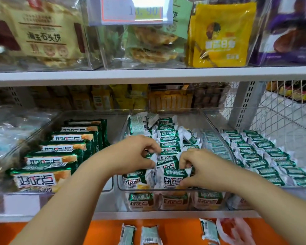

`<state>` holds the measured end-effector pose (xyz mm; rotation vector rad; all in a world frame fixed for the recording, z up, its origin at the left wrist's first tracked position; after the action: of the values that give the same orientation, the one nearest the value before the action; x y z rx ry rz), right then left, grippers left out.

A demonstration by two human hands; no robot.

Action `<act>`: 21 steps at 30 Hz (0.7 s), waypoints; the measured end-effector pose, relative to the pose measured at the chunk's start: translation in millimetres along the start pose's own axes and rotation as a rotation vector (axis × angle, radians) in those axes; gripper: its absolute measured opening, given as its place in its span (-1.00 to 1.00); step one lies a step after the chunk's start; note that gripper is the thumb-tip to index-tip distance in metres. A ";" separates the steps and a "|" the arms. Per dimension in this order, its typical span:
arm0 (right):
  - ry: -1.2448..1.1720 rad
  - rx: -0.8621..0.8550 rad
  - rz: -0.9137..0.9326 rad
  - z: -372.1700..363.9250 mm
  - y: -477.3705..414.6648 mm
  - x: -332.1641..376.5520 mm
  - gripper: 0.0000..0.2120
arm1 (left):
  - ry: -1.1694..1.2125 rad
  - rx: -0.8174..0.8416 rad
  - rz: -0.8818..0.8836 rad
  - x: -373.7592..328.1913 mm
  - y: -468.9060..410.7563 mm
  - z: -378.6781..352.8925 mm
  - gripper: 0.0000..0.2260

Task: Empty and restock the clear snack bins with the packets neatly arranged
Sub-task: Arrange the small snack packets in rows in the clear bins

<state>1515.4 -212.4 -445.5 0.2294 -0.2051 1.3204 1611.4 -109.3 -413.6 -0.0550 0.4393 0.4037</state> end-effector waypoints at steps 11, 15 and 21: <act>-0.080 -0.021 -0.030 12.7 2.3 -5.7 -0.72 | -0.101 0.005 -0.079 -15.0 -11.4 -28.5 -0.85; -0.087 -0.279 -0.105 53.4 -4.0 -33.4 -0.86 | -0.044 0.019 -0.092 -12.6 -13.1 -27.5 -0.85; 0.326 -0.115 -0.232 51.7 -51.2 -62.2 -0.40 | 0.075 -0.172 -0.020 -2.7 -14.0 2.3 -0.83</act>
<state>1549.5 -296.7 -415.6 -0.0600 0.0226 1.0936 1615.6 -122.8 -410.9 -0.2422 0.4766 0.4197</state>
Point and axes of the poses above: each hand's wrist, its own y-axis away from the middle knuckle, its own z-axis out of the back of the hand, x = y × z, the point moved 8 cm from there along -y, towards the middle knuckle, and after that the axes turned 1 degree about -z, right-handed, at the moved point
